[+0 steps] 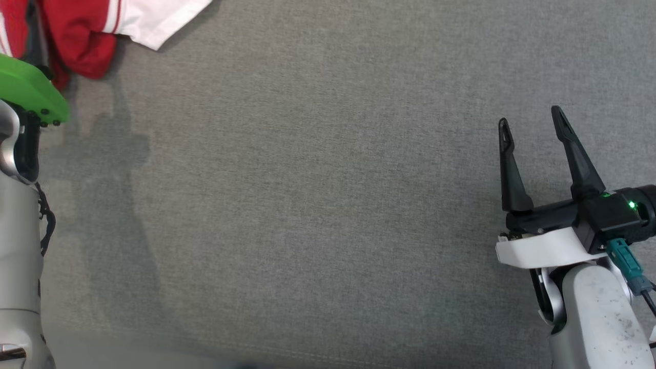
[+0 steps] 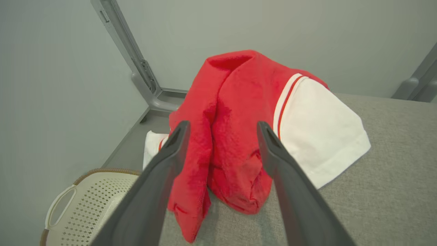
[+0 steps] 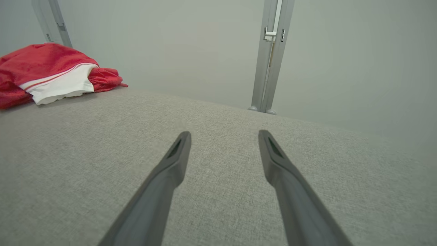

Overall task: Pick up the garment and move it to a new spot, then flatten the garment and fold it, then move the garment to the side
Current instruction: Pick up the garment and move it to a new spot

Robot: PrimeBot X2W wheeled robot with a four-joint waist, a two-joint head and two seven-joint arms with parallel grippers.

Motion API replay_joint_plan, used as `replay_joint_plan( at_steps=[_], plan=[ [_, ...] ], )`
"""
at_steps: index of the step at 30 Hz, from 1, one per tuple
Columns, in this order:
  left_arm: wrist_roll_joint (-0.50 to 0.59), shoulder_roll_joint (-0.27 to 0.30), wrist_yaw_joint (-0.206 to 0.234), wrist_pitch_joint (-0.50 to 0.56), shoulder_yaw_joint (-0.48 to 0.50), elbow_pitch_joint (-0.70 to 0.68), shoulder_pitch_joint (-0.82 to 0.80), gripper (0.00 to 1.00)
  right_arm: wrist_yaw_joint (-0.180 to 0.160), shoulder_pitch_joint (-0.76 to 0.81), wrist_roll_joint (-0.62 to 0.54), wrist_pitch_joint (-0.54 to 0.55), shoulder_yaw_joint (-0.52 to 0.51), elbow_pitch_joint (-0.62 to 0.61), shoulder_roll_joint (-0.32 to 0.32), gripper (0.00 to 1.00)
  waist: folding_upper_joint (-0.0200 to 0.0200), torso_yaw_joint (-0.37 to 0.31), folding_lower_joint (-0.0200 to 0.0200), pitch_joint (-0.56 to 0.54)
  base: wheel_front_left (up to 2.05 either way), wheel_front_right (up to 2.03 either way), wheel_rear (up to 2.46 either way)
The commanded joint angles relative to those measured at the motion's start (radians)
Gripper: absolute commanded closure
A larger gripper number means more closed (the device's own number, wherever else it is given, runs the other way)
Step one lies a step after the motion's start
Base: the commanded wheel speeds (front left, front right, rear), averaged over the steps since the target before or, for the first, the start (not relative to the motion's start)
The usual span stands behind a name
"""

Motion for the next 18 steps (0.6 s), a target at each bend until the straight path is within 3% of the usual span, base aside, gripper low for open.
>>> replay_joint_plan(
  at_steps=[1, 10, 11, 12, 13, 14, 18],
  plan=[
    [-0.015, 0.011, -0.003, 0.001, 0.004, 0.024, -0.033, 0.0, -0.001, -0.019, 0.001, -0.003, 0.0, -0.008, -0.002, 0.0, 0.0, -0.108, -0.0001, 0.128, 0.0, 0.0, 0.0],
    [-0.017, 0.042, 0.009, -0.05, -0.004, 0.181, -0.097, 0.0, -0.001, -0.037, 0.014, -0.003, -0.002, -0.013, -0.002, 0.0, 0.0, -0.129, -0.0001, 0.168, 0.0, 0.0, 0.0],
    [-0.02, 0.043, 0.008, -0.058, -0.004, 0.192, -0.103, 0.17, -0.001, -0.038, 0.016, -0.003, -0.002, -0.011, -0.002, 0.0, 0.0, -0.13, -0.0001, 0.168, 0.0, 0.0, 0.0],
    [-0.022, 0.044, 0.007, -0.069, -0.004, 0.203, -0.109, 0.57, -0.001, -0.04, 0.019, -0.003, -0.003, -0.008, -0.002, 0.0, 0.0, -0.13, -0.0001, 0.165, 0.0, 0.0, 0.0],
    [-0.019, 0.047, 0.007, -0.078, -0.007, 0.211, -0.112, 0.89, -0.001, -0.041, 0.02, -0.003, -0.004, -0.005, -0.003, 0.0, 0.0, -0.131, -0.0001, 0.161, 0.0, 0.0, 0.0],
    [-0.012, 0.052, 0.007, -0.093, -0.01, 0.22, -0.119, 1.0, -0.001, -0.042, 0.025, -0.003, -0.004, -0.003, -0.002, 0.0, 0.0, -0.132, -0.0001, 0.155, 0.0, 0.0, 0.0],
    [-0.003, 0.059, 0.003, -0.136, -0.025, 0.248, -0.13, 1.0, -0.001, -0.042, 0.041, -0.003, 0.002, 0.008, -0.002, 0.0, 0.0, -0.131, -0.0001, 0.119, 0.0, 0.0, 0.0]
  ],
)
